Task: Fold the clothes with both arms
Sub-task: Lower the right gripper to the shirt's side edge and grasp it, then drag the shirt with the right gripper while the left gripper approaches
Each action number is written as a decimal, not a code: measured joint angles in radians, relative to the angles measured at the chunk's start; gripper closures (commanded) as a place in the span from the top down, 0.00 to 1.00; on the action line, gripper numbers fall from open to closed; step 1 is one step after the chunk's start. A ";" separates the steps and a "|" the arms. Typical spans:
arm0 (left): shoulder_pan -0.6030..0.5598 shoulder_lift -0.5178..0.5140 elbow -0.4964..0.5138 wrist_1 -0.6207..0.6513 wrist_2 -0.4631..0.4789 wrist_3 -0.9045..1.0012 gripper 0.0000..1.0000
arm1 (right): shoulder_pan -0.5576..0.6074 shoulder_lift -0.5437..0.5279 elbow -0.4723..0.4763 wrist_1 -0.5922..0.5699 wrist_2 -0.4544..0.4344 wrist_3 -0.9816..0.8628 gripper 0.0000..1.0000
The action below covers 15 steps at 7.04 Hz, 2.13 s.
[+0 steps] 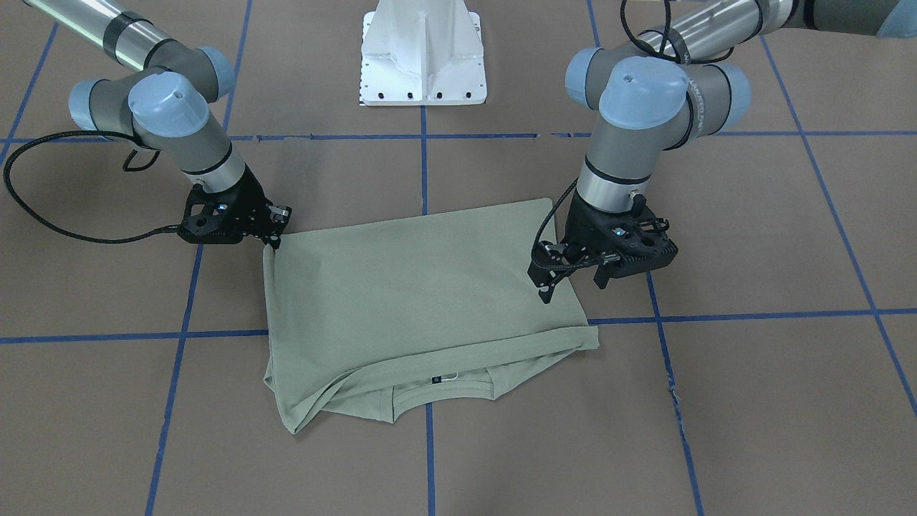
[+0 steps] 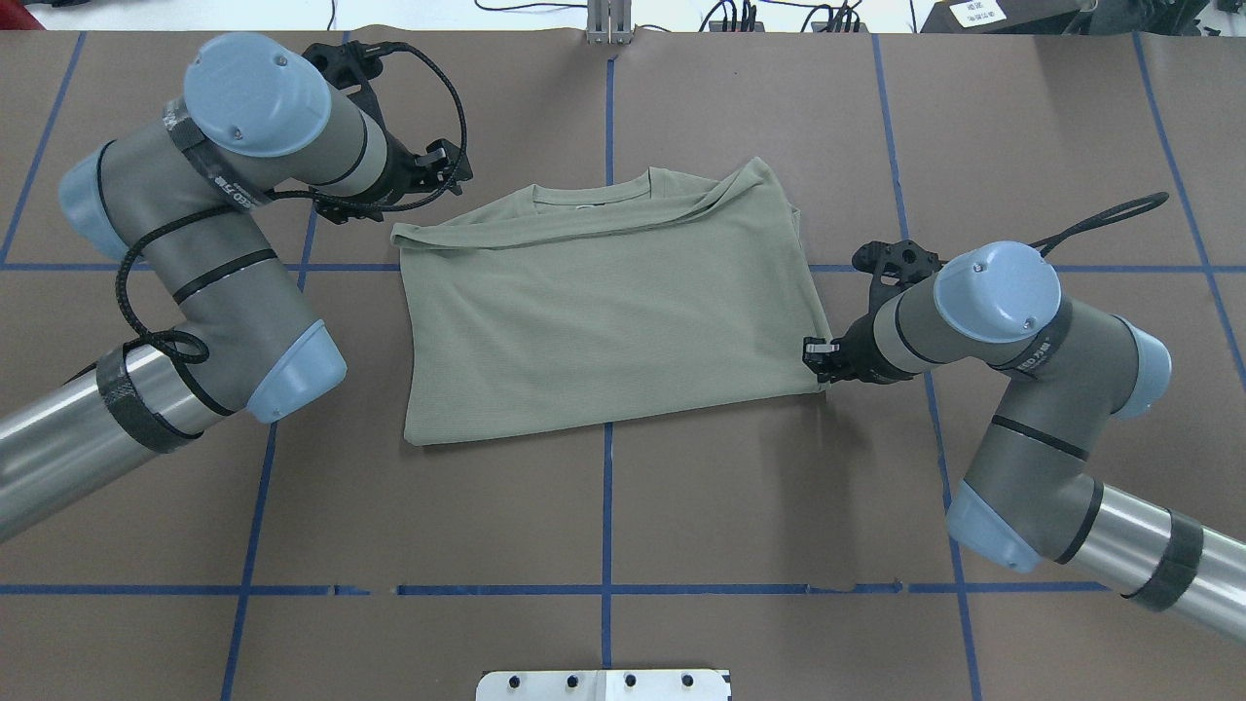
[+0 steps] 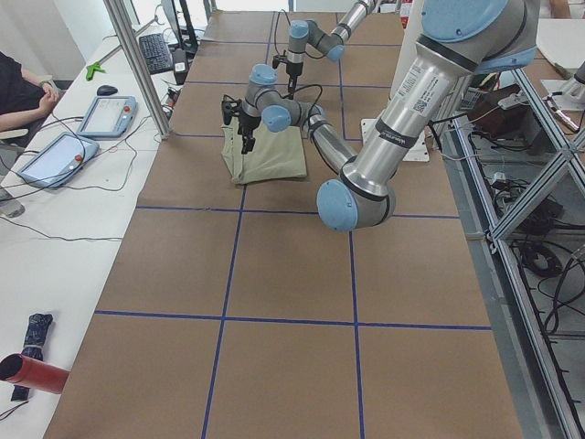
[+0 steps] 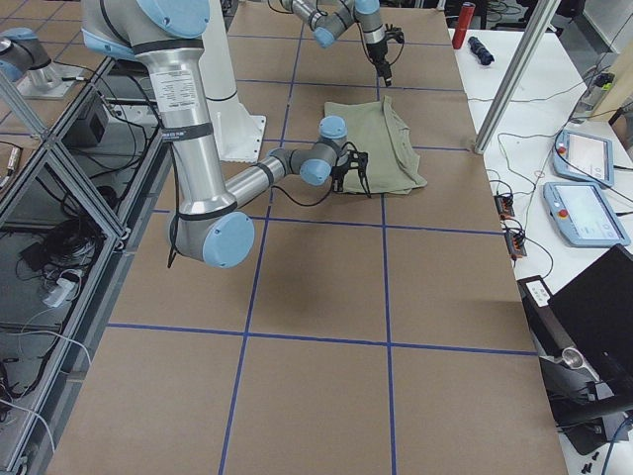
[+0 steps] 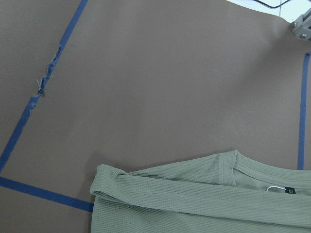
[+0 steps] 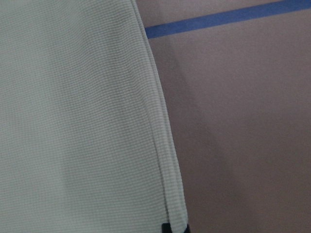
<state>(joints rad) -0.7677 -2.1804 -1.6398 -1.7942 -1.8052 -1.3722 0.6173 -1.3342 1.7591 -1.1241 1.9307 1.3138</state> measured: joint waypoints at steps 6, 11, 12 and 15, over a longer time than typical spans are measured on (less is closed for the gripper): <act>0.035 -0.002 -0.034 0.000 0.007 -0.053 0.99 | -0.156 -0.437 0.412 0.001 0.149 0.003 0.45; 0.095 0.012 -0.073 0.001 0.001 -0.075 0.99 | -0.149 -0.467 0.460 0.009 0.211 0.004 1.00; 0.134 0.033 -0.101 0.001 -0.002 -0.111 0.99 | -0.067 -0.437 0.469 0.010 0.199 0.004 1.00; 0.345 0.085 -0.170 0.001 0.010 -0.381 0.97 | 0.123 -0.373 0.485 0.010 0.174 0.004 1.00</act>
<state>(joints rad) -0.4225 -2.0950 -1.8094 -1.7933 -1.7951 -1.7530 0.7406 -1.7069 2.2439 -1.1137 2.1048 1.3177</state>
